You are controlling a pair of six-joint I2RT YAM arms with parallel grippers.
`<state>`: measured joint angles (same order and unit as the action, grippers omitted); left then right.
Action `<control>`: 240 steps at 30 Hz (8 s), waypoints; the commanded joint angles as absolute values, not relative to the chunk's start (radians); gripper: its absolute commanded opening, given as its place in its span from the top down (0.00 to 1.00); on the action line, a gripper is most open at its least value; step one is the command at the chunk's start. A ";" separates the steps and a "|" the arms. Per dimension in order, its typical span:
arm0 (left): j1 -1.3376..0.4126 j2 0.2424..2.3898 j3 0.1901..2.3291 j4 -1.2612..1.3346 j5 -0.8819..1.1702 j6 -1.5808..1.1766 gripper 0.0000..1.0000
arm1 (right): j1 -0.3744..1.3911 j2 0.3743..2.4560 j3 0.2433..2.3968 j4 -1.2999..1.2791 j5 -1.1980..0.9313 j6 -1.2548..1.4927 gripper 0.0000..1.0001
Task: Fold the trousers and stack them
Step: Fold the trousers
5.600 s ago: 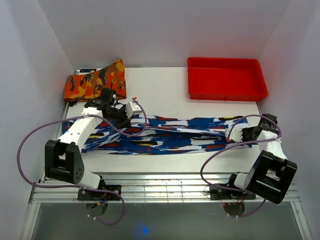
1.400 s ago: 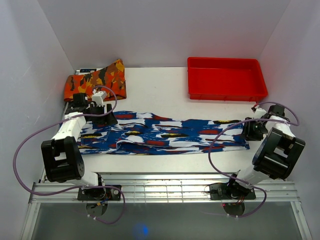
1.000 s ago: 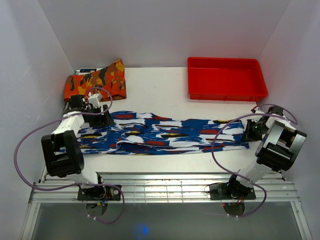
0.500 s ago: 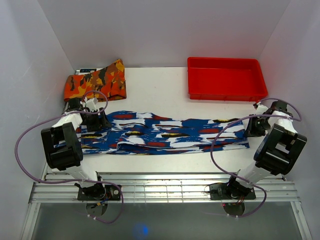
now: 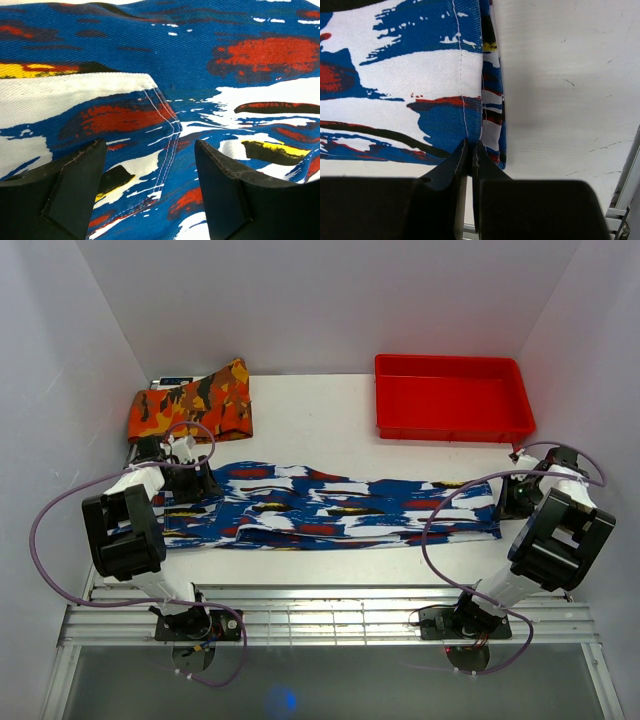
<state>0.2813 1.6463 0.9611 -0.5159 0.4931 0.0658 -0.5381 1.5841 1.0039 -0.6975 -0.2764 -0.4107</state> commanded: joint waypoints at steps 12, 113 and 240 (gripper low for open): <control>0.299 1.655 0.945 -0.512 0.460 0.074 0.17 | -0.561 1.540 0.959 -0.586 -0.170 -0.431 0.92; 0.736 1.944 1.207 -0.910 0.980 0.436 0.23 | -0.291 1.695 0.922 -0.397 0.112 -0.821 0.43; -0.193 1.651 0.971 -0.864 0.614 0.986 0.94 | 0.581 1.376 0.742 -0.350 -0.187 -0.965 0.66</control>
